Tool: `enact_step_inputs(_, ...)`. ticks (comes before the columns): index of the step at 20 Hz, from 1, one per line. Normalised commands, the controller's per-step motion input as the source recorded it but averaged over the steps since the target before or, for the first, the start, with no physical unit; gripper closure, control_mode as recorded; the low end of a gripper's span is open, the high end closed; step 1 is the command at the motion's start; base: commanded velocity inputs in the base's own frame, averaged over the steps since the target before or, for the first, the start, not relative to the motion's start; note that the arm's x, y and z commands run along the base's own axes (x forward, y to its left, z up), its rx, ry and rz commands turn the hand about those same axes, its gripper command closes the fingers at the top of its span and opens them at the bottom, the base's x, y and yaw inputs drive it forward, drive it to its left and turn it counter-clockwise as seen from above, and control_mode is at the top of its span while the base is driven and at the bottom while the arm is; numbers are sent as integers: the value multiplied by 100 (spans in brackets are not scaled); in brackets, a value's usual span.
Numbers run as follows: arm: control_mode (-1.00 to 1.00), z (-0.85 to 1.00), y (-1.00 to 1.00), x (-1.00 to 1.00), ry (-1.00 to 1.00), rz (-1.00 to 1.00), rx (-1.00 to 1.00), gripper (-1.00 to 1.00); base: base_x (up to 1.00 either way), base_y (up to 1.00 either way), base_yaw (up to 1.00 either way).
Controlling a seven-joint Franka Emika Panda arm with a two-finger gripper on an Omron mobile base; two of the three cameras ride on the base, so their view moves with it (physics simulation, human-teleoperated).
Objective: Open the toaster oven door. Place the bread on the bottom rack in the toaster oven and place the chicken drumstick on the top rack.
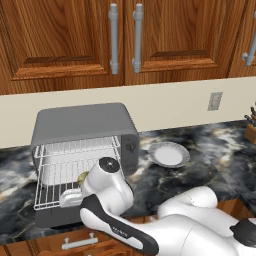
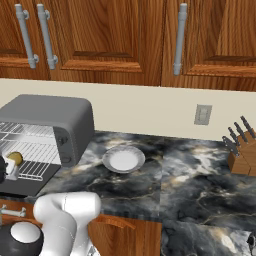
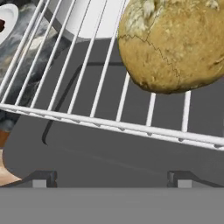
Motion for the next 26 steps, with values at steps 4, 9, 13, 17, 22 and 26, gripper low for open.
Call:
enact_step_inputs(4,-100,0,0,17,10,-2,0,-100,0,0,0)
enact_step_inputs(9,-100,-3,3,7,1,0,0,-100,0,0,0)
enact_step_inputs(13,-100,0,4,13,-1,0,-2,-100,0,0,0)
enact_step_inputs(17,-100,-6,9,5,-7,0,-3,-100,0,0,0)
enact_step_inputs(22,-100,-12,3,7,-8,0,-1,-100,0,0,0)
enact_step_inputs(26,-100,1,0,13,-9,0,0,-100,0,0,0)
